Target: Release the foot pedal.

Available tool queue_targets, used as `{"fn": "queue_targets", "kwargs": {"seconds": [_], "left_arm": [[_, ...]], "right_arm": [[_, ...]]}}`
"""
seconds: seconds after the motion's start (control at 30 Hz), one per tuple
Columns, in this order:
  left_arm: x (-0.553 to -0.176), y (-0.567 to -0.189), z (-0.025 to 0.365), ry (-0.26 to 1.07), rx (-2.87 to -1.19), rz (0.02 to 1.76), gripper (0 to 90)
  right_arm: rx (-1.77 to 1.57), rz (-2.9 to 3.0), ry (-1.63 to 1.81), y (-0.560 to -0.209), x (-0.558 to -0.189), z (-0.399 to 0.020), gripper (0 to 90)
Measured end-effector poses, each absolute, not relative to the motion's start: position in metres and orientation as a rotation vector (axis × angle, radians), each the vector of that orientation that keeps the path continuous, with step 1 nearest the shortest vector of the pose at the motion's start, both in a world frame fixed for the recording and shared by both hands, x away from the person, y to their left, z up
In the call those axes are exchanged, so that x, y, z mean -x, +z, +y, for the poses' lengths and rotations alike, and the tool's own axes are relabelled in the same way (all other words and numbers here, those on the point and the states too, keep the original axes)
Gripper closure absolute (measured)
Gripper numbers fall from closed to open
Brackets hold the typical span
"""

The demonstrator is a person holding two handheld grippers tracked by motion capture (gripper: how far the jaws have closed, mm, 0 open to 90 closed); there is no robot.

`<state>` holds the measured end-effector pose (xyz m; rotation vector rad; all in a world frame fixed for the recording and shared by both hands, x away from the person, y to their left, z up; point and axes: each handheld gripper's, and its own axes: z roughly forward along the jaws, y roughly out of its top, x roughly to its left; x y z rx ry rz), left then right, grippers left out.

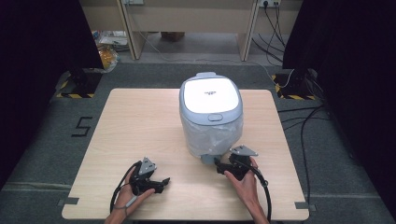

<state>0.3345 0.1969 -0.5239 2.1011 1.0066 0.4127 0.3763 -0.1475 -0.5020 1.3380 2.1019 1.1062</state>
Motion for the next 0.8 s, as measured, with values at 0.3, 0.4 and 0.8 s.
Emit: {"fn": "queue_targets", "kwargs": {"seconds": [0.3,0.4,0.8], "left_arm": [[-0.334,-0.524,0.197,0.413,-2.101,1.006,14.6],[-0.335,-0.524,0.197,0.413,-2.102,1.006,14.6],[-0.334,-0.524,0.197,0.414,-2.105,1.005,14.9]], "right_arm": [[-1.311,2.105,1.122,-0.495,-0.367,-0.159,16.6],[-1.311,2.109,1.127,-0.496,-0.363,-0.164,16.6],[-1.334,2.093,1.082,-0.5,-0.351,-0.193,16.5]]}}
